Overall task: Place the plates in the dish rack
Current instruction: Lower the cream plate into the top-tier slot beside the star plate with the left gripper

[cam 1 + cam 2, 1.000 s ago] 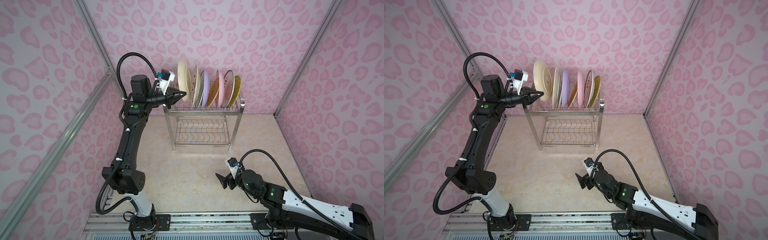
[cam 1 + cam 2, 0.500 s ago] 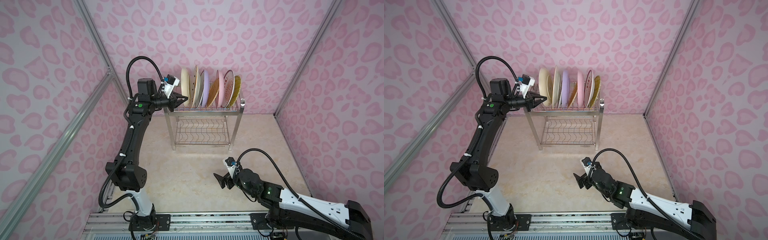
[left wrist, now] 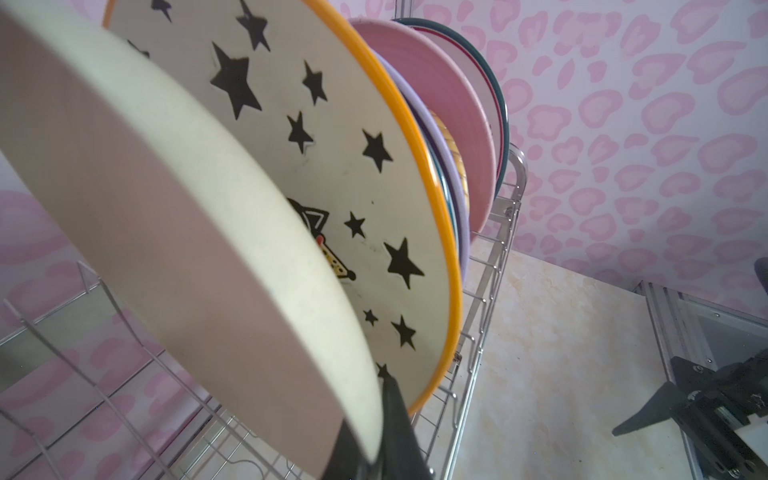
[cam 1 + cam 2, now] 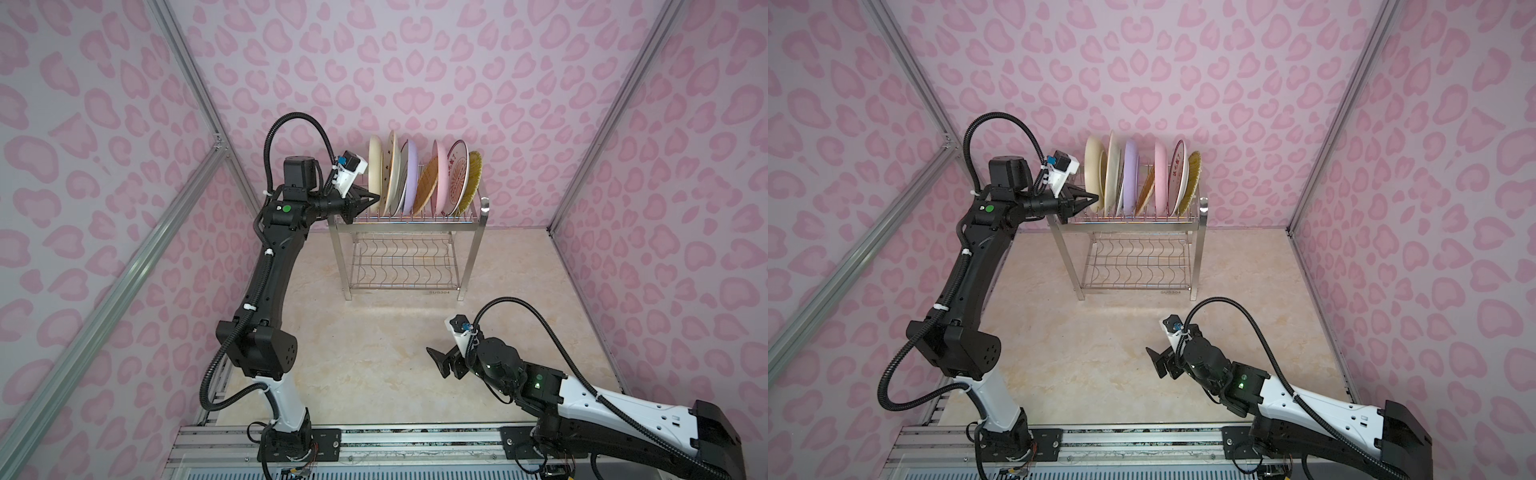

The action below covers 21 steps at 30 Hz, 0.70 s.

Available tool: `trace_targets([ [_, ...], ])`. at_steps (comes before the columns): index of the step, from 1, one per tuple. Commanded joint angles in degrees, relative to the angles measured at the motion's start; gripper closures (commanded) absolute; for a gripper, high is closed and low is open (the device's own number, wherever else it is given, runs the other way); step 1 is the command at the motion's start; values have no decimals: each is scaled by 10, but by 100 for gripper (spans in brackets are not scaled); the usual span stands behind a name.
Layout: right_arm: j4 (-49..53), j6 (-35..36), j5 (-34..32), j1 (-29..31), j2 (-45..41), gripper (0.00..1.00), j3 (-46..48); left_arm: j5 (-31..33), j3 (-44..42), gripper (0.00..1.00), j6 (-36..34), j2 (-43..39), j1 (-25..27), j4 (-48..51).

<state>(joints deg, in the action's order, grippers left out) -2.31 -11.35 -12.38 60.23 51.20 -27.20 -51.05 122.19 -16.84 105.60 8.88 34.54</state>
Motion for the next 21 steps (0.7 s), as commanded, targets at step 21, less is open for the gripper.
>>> trace_targets([
  [21, -13, -11, 2, 0, 2, 2, -6, 63, 6, 86, -29, -9, 10, 52],
])
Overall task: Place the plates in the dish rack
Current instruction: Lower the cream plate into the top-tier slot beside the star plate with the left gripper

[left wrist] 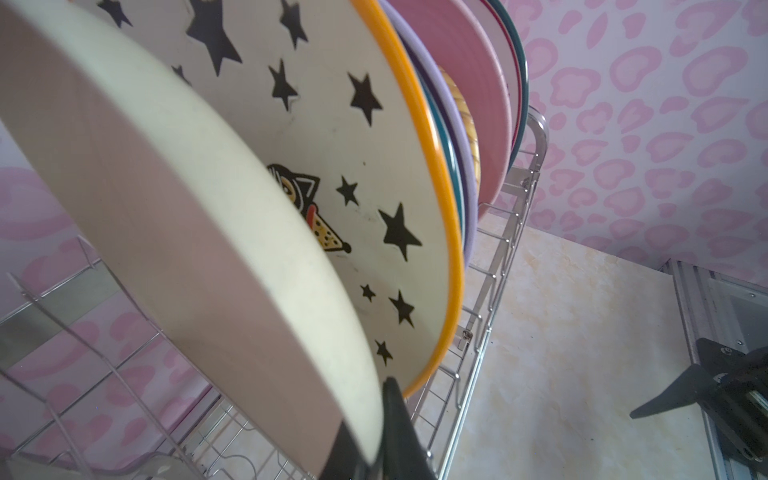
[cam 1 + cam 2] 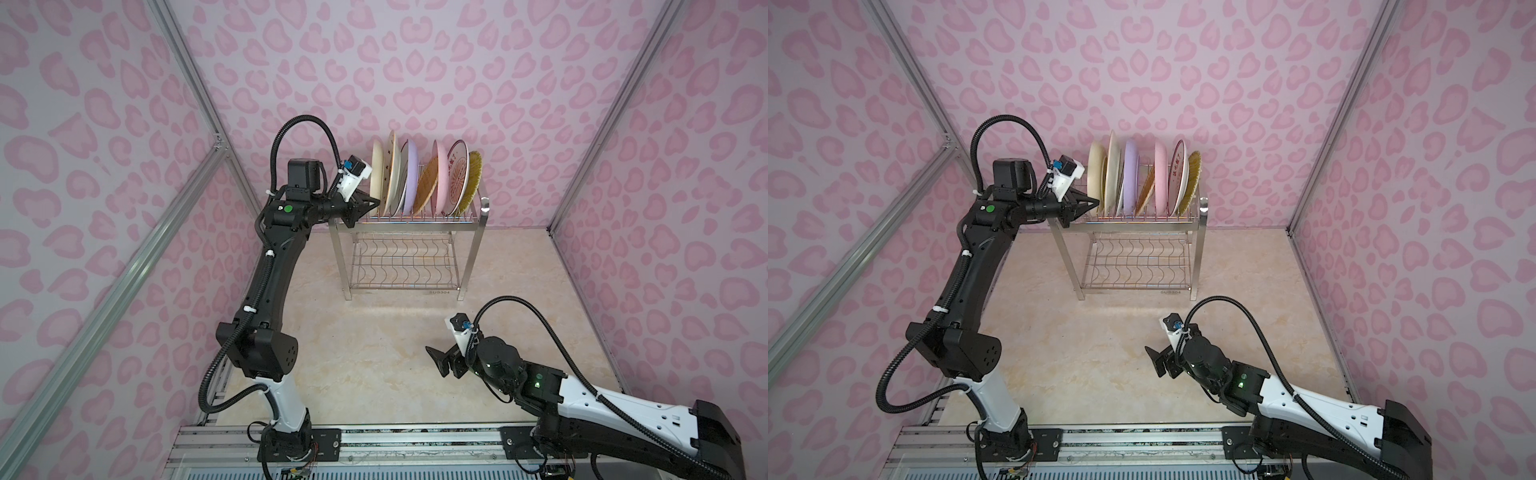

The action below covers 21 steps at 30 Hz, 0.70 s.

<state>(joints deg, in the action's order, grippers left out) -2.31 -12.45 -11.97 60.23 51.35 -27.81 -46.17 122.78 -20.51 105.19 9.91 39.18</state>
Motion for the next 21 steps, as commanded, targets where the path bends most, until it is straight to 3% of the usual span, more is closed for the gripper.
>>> trace_targets([
  [1, -15, -1, -2, 0, 1, 2, 0, 15, -1, 85, 9, -6, 0, 5],
  [17, -11, 0, 0, 0, -8, 2, -1, 26, -3, 65, 34, -24, 7, -4],
  [21, -9, 0, 1, 0, -9, 2, -4, 26, -4, 51, 37, -35, 8, -5],
])
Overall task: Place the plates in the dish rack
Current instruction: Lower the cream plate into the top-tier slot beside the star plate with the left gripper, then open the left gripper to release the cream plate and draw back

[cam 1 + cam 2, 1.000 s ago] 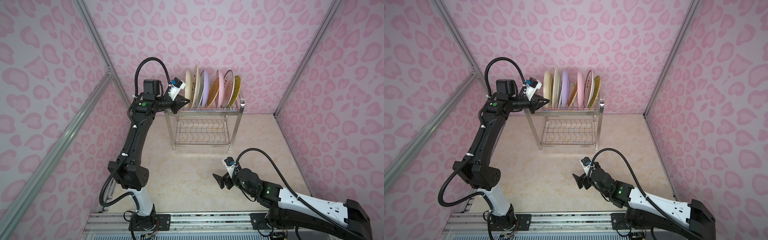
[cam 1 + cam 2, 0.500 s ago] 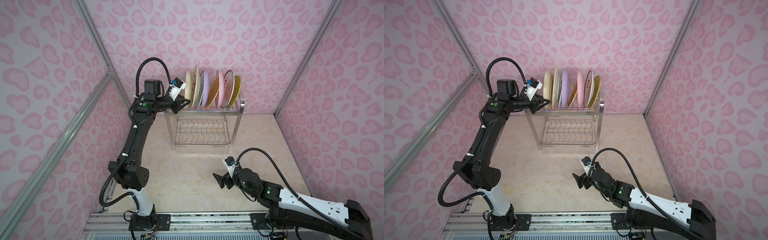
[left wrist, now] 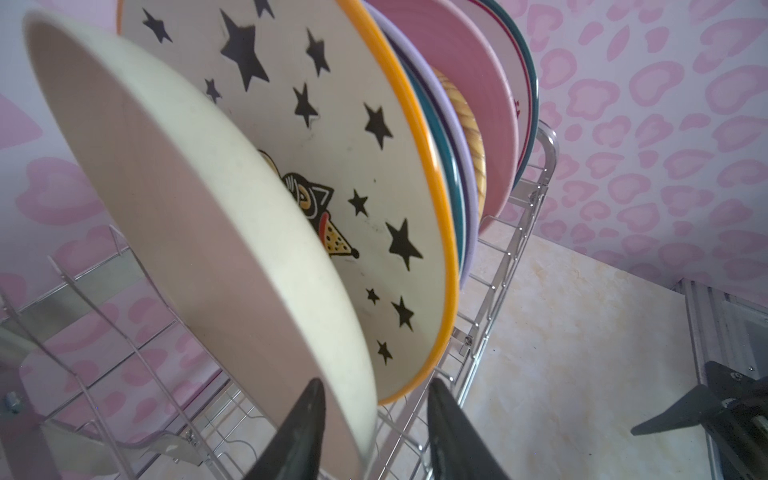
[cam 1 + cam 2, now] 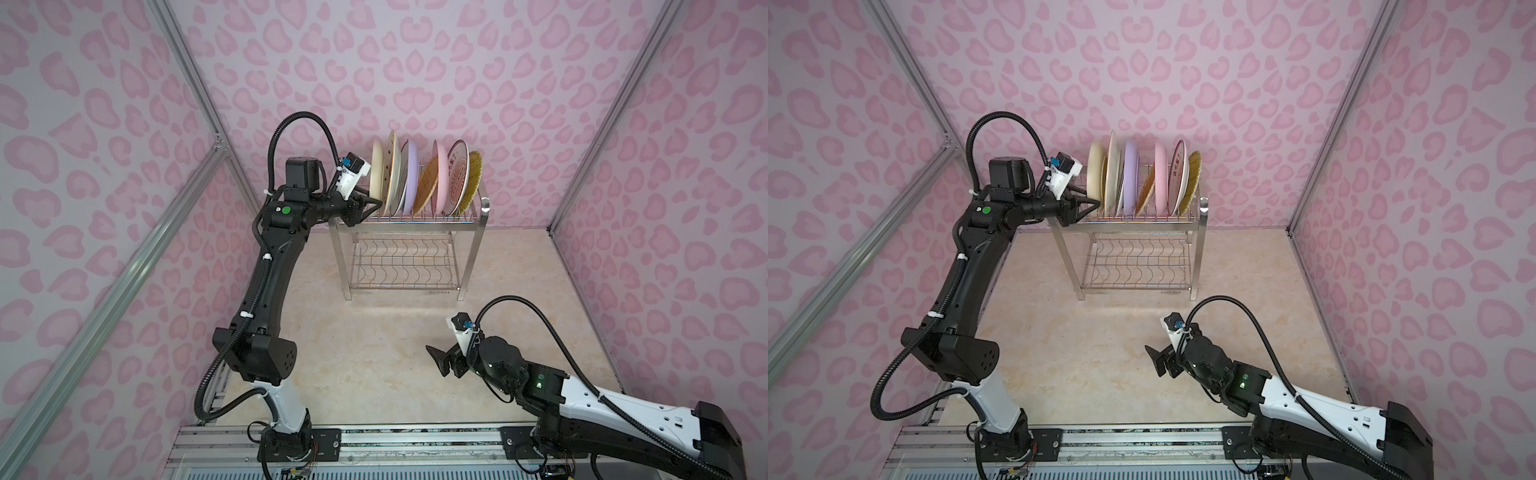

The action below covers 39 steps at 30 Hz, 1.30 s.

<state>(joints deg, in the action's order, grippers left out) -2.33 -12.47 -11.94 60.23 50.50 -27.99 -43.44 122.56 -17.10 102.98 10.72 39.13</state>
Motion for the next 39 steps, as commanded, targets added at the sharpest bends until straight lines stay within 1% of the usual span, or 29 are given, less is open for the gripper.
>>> trace_targets([
  [1, -8, 0, 1, 0, -1, 2, -2, -2, -1, 48, 5, -17, -1, -6],
  [5, -6, 2, -1, 0, -6, 2, -4, -1, -2, 32, 13, -31, -1, -11],
  [6, -5, 2, -1, 0, -7, 2, -4, 0, -2, 12, 16, -35, -1, -12],
  [7, -4, 2, -1, -1, -9, 2, -4, 2, -2, 2, 20, -38, -1, -14],
  [13, 10, 5, -4, 0, -30, 2, -7, -11, -35, 3, 47, -79, -2, -45],
  [18, 25, 13, -1, -7, -59, 2, -15, -41, -118, 3, 103, -145, -3, -129],
  [21, 34, 17, 7, -14, -75, 2, -19, -45, -169, 3, 138, -190, -4, -180],
  [25, 44, 26, 18, -18, -97, 2, -30, -52, -203, 3, 180, -229, -8, -209],
  [28, 44, 40, 33, -23, -118, 2, -42, -62, -236, 3, 222, -261, -10, -239],
  [32, 41, 60, 59, -32, -136, 2, -66, -74, -299, 3, 305, -307, -10, -315],
  [36, 56, 79, 92, -65, -134, 2, -106, -54, -373, 3, 383, -360, -10, -370],
  [39, 54, 85, 92, -99, -138, 2, -129, -30, -427, 3, 410, -405, -10, -382],
])
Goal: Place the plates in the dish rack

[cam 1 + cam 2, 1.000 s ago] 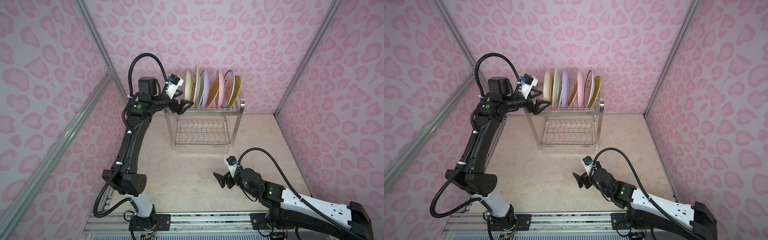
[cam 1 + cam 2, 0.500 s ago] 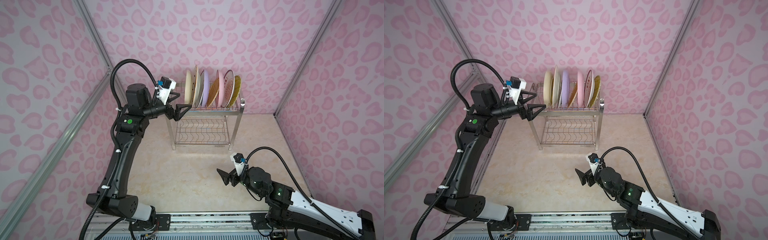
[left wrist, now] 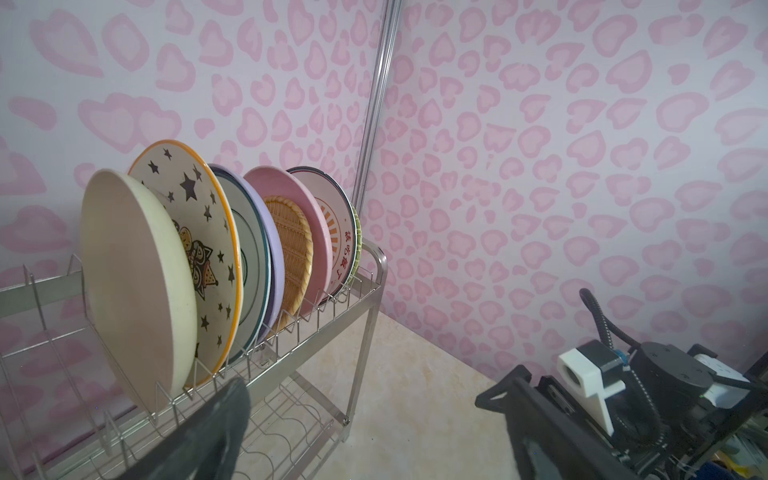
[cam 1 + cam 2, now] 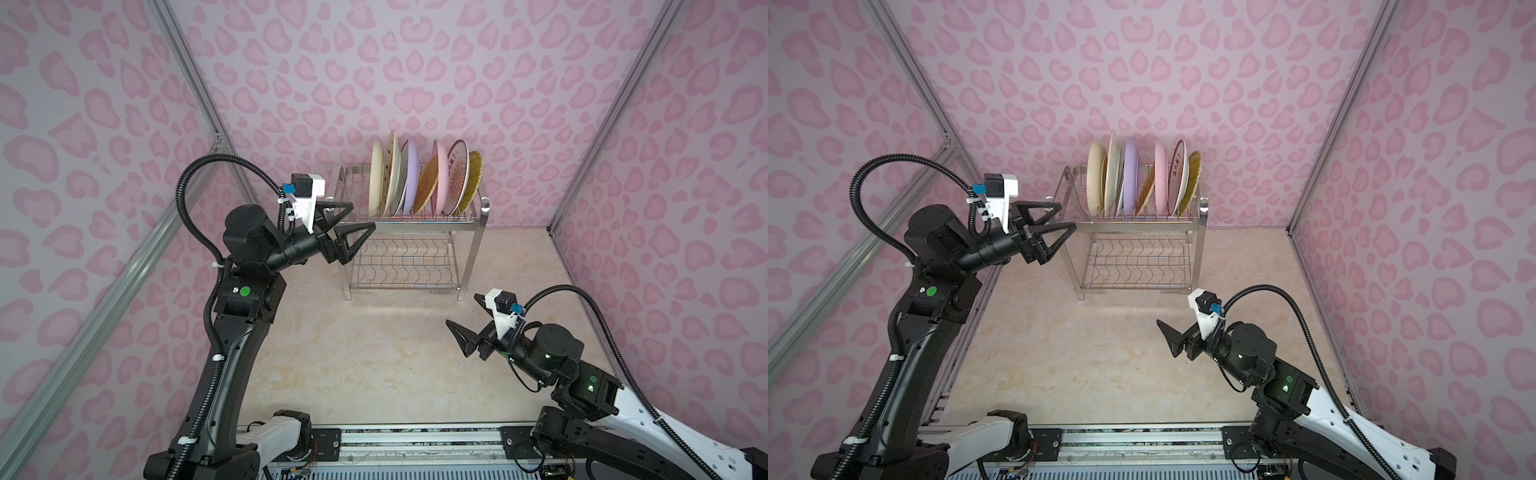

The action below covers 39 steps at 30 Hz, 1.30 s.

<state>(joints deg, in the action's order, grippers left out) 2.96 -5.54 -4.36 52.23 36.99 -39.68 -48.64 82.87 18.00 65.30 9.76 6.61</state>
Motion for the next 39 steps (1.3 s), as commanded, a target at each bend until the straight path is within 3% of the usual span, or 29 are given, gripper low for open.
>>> trace_targets([
  [1, 0, 17, 17, -31, -4, 2, -19, 34, -43, 3, 65, -42, 0, -55],
  [7, 9, -8, 5, -141, 5, 2, -70, 191, -141, 3, 96, -137, 0, -8],
  [12, -14, -27, -1, -245, -2, 2, -73, 385, -251, 3, 94, -229, -1, 52],
  [17, -52, -94, 13, -383, 9, 2, -43, 574, -338, 3, 81, -294, -1, 110],
  [21, -101, -159, 15, -492, 28, 2, 7, 690, -429, 3, 91, -315, -1, 70],
  [24, -151, -186, 29, -539, 47, 2, 51, 767, -504, 3, 89, -299, -1, -1],
  [28, -209, -187, -28, -546, 68, 2, 108, 838, -563, 3, 82, -236, -4, -90],
  [32, -324, -128, -19, -544, 115, 2, 175, 912, -584, 3, 69, -158, -19, -163],
  [39, -401, -101, -11, -545, 212, 2, 211, 886, -658, 3, -52, -72, -41, -412],
])
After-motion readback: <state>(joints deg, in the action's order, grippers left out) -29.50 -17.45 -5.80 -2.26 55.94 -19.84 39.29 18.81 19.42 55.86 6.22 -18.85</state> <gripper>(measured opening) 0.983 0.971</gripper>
